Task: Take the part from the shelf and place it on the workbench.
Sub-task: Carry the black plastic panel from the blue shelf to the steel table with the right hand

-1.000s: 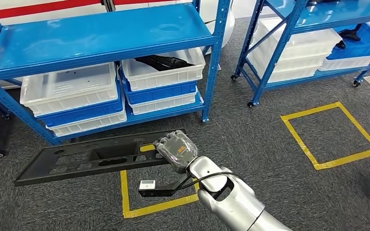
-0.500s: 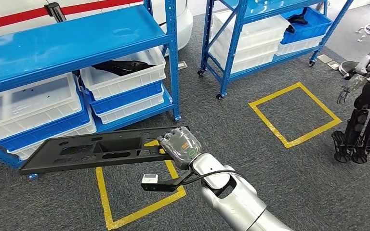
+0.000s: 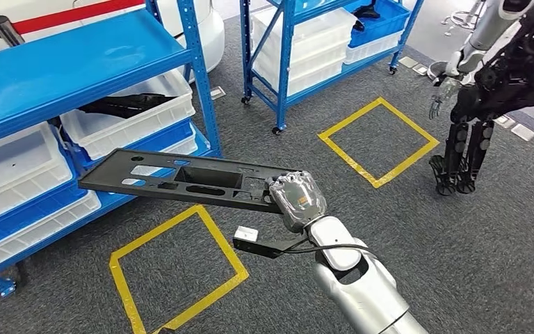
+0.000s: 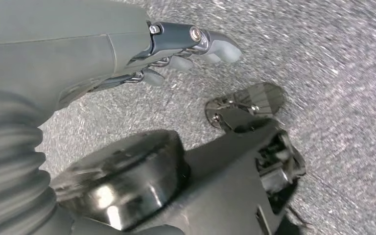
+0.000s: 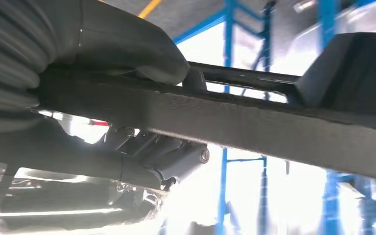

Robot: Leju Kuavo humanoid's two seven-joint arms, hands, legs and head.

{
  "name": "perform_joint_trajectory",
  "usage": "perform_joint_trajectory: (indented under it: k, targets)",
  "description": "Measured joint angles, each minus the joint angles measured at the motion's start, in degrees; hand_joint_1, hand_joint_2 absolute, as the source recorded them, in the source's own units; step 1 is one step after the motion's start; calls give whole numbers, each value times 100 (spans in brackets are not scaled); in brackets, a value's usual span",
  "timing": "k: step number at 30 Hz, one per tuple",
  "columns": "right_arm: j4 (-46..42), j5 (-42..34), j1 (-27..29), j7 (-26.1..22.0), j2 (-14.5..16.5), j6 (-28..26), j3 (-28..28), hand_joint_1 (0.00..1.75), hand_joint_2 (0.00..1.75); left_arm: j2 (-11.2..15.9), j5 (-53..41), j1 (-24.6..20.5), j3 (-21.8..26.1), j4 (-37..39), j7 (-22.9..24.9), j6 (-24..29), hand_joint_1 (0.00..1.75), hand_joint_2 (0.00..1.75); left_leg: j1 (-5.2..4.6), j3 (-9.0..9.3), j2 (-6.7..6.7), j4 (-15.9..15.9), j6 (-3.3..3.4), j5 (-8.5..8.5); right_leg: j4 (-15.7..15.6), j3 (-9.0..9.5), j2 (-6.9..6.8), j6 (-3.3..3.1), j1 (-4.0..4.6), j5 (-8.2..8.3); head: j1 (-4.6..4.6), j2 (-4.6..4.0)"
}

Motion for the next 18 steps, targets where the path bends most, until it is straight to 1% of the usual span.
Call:
perform_joint_trajectory:
  k: [1,2,3,4,5,6,7,8,9,10,11,12,13,14,15,16,17,18]
  targets:
    - [-45,25,24,28,-16,-18,-65,161,175,2,-25,-6,-1,-1,-8,-3,0,175,-17,15,50,3,-37,-12,-148,73,-58,-37,13,47,-3,0]
    - [-87,45,55,48,-37,-39,-134,161,175,4,-46,-11,-1,-1,-17,-6,0,175,-22,30,107,-5,-72,-17,-167,69,-23,-94,36,55,-10,0]
    - [-124,56,86,56,-60,-56,-201,161,175,1,-60,-16,-2,-2,-25,-9,0,175,-8,48,156,-12,-103,-19,-166,50,54,-150,33,66,-21,0]
    - [-157,65,112,61,-81,-66,-261,161,175,-3,-70,-22,-2,-3,-31,-11,0,175,21,53,124,4,-134,-53,-168,47,123,-195,18,76,-29,0]
    - [-188,71,132,64,-101,-72,-312,161,175,-5,-75,-26,-3,-4,-34,-12,0,175,47,28,21,91,-156,-141,-171,46,196,-248,5,87,-35,0]
    - [-213,75,141,68,-112,-74,-346,161,175,-8,-78,-28,-3,-4,-35,-12,0,175,63,-44,-133,283,-167,-289,-178,51,259,-305,-8,99,-45,0]
    - [-232,80,154,72,-117,-77,-367,161,175,-8,-78,-27,-3,-4,-36,-10,0,175,66,-194,-314,634,-161,-502,-180,54,329,-349,-7,107,-60,0]
    - [-245,87,172,74,-121,-81,-384,161,175,-8,-80,-22,-3,-4,-36,-6,0,175,57,-383,-434,1056,-145,-715,-179,53,399,-385,16,111,-67,0]
    - [-256,98,198,78,-125,-87,-396,161,175,-8,-82,-18,-3,-3,-36,-1,0,175,46,-568,-491,1441,-131,-867,-177,52,475,-404,44,112,-73,0]
    - [-269,114,233,87,-130,-94,-414,161,175,-8,-89,-15,-3,-3,-36,4,0,175,38,-706,-518,1701,-111,-927,-175,53,559,-411,71,114,-76,0]
    - [-290,142,271,105,-138,-100,-444,161,175,-8,-105,-15,-3,-3,-38,6,0,175,32,-723,-528,1695,-82,-844,-172,56,641,-413,92,114,-74,0]
    - [-319,177,308,128,-146,-105,-481,161,175,-8,-123,-16,-4,-3,-42,2,0,175,25,-636,-552,1470,-45,-663,-167,61,725,-413,109,114,-74,0]
    - [-358,217,347,151,-152,-110,-528,161,175,-6,-151,-18,-5,-4,-45,-5,0,175,18,-472,-625,1091,2,-428,-162,68,807,-412,121,115,-76,0]
    - [-406,258,386,172,-156,-121,-583,161,175,3,-178,-19,-7,-4,-49,-15,0,175,16,-295,-753,709,51,-245,-156,66,880,-406,139,117,-72,0]
    - [-452,292,419,190,-161,-137,-636,161,175,12,-202,-20,-10,-4,-54,-28,0,175,12,-158,-867,410,84,-133,-149,57,944,-399,146,121,-67,0]
    - [-498,323,452,209,-167,-156,-690,161,175,20,-226,-23,-17,-4,-57,-42,0,175,3,-78,-950,238,105,-91,-145,40,1000,-382,145,130,-69,0]
    - [-548,352,492,225,-176,-173,-746,161,175,30,-239,-31,-25,-4,-57,-53,0,175,-10,-51,-966,184,112,-106,-148,18,1058,-356,135,145,-71,0]
    - [-596,380,532,237,-187,-183,-800,161,175,33,-246,-44,-32,-4,-56,-61,0,175,-24,-35,-909,145,115,-96,-159,-7,1118,-325,125,164,-78,0]
